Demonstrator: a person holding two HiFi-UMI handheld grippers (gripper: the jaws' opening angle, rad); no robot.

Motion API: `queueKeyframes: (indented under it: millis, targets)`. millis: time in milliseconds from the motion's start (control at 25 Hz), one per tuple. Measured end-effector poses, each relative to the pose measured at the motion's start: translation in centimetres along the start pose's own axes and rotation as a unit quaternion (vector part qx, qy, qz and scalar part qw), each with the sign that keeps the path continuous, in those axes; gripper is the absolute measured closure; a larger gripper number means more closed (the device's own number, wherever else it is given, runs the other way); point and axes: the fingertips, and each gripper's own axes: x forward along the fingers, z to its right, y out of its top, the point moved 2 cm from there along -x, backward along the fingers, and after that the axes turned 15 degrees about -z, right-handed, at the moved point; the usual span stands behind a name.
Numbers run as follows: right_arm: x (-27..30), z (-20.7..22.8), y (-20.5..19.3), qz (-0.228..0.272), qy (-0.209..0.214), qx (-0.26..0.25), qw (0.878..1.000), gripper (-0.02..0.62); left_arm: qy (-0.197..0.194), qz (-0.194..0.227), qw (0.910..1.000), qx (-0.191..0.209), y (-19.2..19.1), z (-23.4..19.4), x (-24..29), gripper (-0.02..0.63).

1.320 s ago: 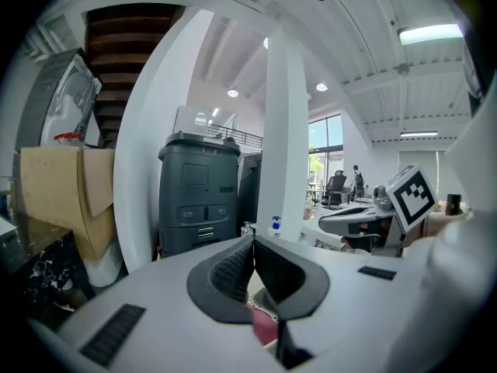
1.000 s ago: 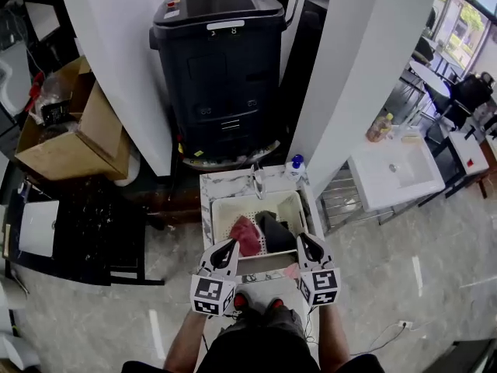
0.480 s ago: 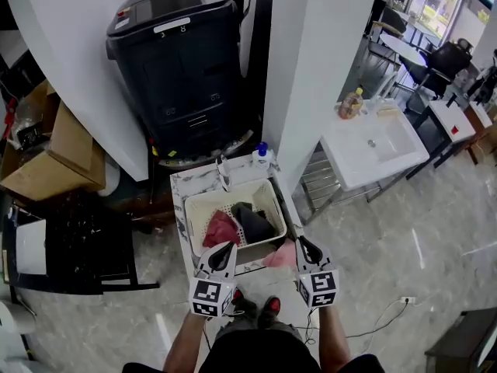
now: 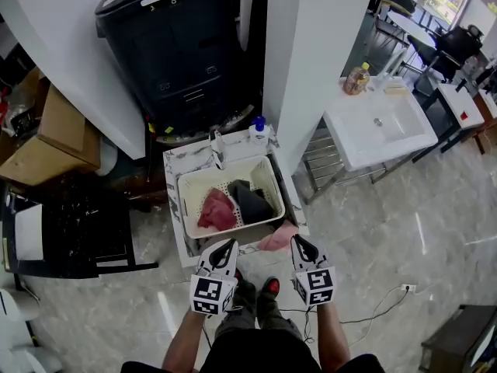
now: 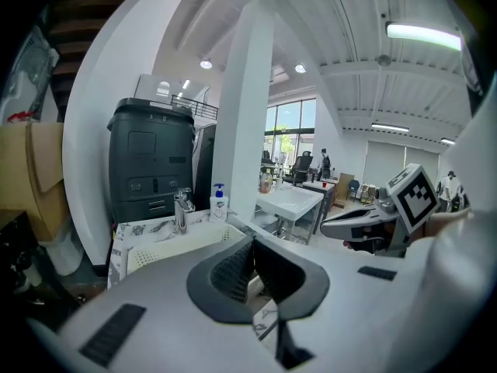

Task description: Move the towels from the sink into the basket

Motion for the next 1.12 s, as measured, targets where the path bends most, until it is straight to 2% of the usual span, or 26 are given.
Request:
queueKeyframes:
  millis: [480,680,720,800,1120]
  targets:
    - [3.1,-0.5,-5.4,-0.045,0.024,-0.008,0.999,0.552,0.006,-0.036,0.9991,-0.020,-5.8,0.2,2.1,0.598]
    - [4.1,-0.9,-6.4,-0.052,0.034,-0.006,0.998,0.546,0.002,-0.039,0.9988,-0.028,-6.8,0.3,2.6,0.598]
    - [4.4,-1.1,-6.6,-0.057,0.043,-0.005,0.997,0.520,0.002,-0.039,0.9988,-0.029,-6.8,0.4,2.6,0.598]
    - [4.9,-1.5,-7.0,-0.065,0.055,-0.003,0.996,0.391,0.000,-0.038,0.9988,-0.029,-6.8,0.5,2.7,0.598]
    - [6.7,-1.5,-7.3,-0.085,0.046,-0.010,0.995,0.354,-0.001,-0.044,0.9986,-0.030,-6.9,-0.1,3.0,0.598]
